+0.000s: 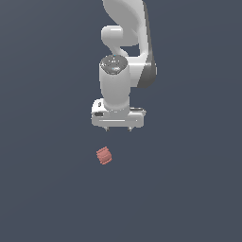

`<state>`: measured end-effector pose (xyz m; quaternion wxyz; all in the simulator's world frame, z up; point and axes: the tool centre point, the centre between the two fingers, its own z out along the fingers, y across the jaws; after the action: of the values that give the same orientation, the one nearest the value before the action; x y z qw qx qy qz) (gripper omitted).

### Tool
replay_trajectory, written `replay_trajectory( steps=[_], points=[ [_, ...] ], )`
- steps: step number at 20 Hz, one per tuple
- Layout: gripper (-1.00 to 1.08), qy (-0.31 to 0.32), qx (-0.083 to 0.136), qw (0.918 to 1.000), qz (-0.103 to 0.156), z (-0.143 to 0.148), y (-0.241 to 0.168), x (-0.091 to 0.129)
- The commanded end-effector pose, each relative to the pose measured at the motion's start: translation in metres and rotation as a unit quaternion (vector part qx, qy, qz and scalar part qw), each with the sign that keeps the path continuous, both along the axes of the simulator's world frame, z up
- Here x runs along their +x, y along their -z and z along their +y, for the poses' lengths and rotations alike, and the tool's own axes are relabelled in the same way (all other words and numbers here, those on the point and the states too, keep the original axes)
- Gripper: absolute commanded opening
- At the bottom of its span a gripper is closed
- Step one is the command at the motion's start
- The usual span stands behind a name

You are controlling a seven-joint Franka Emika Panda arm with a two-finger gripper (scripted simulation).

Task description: Pick up the object and move it to a goal position.

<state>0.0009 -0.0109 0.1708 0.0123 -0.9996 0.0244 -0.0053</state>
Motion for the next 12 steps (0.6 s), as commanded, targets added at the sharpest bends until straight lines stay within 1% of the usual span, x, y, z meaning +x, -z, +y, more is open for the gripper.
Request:
replay_trajectory(
  steps=[1, 4, 9, 12],
  points=[
    [1.0, 0.0, 0.0, 1.0, 0.0, 0.0, 0.0, 0.0],
    [1.0, -0.001, -0.003, 1.0, 0.0, -0.002, -0.001, -0.001],
    [1.0, -0.006, -0.014, 0.9999, 0.0, -0.01, -0.007, -0.004],
    [1.0, -0.006, -0.015, 0.9999, 0.0, -0.01, -0.007, -0.004]
  ],
)
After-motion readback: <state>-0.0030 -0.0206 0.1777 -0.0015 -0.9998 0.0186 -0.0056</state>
